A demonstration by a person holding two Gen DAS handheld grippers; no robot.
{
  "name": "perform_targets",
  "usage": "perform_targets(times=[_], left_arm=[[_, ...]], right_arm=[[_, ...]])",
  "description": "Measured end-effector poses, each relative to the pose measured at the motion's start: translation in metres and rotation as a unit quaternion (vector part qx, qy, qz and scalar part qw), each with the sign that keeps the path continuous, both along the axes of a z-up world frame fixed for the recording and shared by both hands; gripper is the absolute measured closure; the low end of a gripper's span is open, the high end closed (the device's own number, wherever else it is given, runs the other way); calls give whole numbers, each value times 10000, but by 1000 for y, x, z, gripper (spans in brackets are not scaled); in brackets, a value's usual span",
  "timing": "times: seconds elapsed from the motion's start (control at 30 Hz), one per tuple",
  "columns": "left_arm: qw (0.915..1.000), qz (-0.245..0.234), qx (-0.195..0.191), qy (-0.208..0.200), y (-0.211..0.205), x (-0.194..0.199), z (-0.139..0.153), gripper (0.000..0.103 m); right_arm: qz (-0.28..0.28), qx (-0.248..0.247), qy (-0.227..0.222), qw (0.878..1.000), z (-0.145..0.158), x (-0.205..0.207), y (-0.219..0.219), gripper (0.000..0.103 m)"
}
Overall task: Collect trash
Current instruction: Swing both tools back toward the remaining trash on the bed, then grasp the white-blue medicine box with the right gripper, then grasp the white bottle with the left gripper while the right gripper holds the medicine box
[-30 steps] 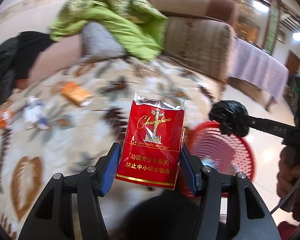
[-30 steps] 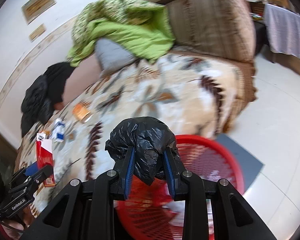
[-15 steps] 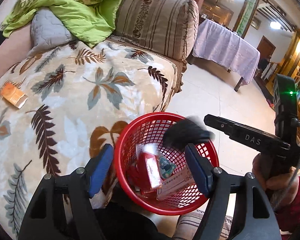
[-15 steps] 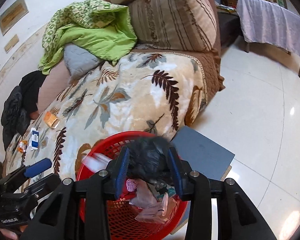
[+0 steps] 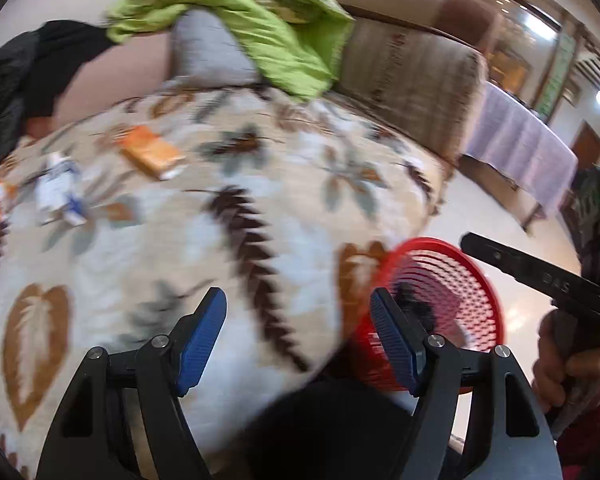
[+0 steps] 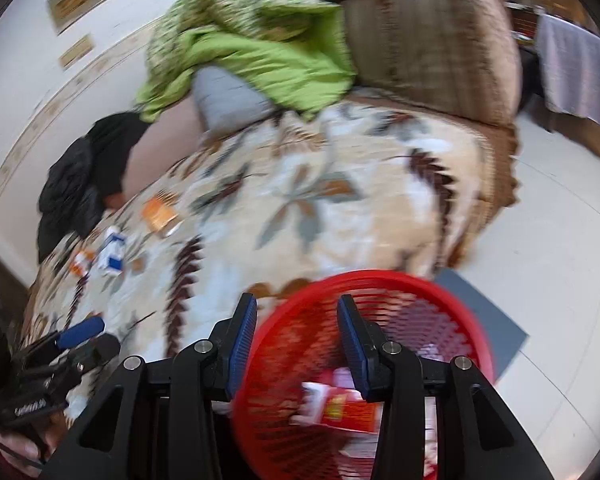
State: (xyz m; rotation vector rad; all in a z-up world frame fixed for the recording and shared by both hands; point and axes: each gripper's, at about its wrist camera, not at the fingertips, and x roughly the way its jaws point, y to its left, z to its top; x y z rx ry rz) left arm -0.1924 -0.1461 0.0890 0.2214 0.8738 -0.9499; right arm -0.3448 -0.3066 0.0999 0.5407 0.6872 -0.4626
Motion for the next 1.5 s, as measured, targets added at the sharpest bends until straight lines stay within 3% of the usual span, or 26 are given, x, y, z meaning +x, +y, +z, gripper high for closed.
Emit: perform_targets(times=[0.2, 0.33, 0.53, 0.63, 0.7, 0.8, 0.93, 1.1, 1.2, 1.3, 1.37, 1.4, 1.5], left_arm=[[9963, 843, 77, -142, 61, 40, -5, 30], [9886, 1503, 29, -64, 102, 70, -10, 30], [9669, 2540, 71, -219, 152, 115, -22, 30], [9528, 3013, 160, -339, 177, 133, -33, 30], [9442, 3265, 205, -391, 190, 141, -40, 30], [9362, 3494, 194, -324, 201, 154, -43, 30], [9286, 3658, 250, -563, 207, 162, -40, 30], [9232, 3828, 198, -290, 216, 173, -46, 30], [9201, 3907, 166, -214, 220, 175, -47, 30], [9179, 3960, 157, -184, 224, 179, -48, 30], [9173, 3976, 169, -173, 224, 181, -49, 30], [9169, 3984, 163, -161, 225, 182, -49, 30], [9147, 4039, 109, -79, 229, 185, -51, 30]], right_arm=[[788, 14, 103, 9968, -6, 48, 42, 58], [1348, 16, 186, 9907, -8, 81, 70, 58], [2022, 67, 185, 9791, -3, 145, 104, 58], [2258, -95, 161, 9740, 5, 184, 120, 45], [2329, -201, 120, 9722, 8, 213, 127, 44], [2480, -104, 210, 9685, 3, 265, 136, 43], [2646, -50, 452, 9633, -16, 338, 147, 43], [2516, 179, 745, 9648, -50, 407, 145, 43], [2445, 309, 945, 9645, -71, 434, 141, 43], [2473, 626, 845, 9632, -82, 448, 138, 43], [2617, 817, 765, 9586, -84, 452, 145, 62], [2693, 863, 781, 9560, -84, 453, 150, 67], [3068, 780, 813, 9451, -86, 444, 175, 67]])
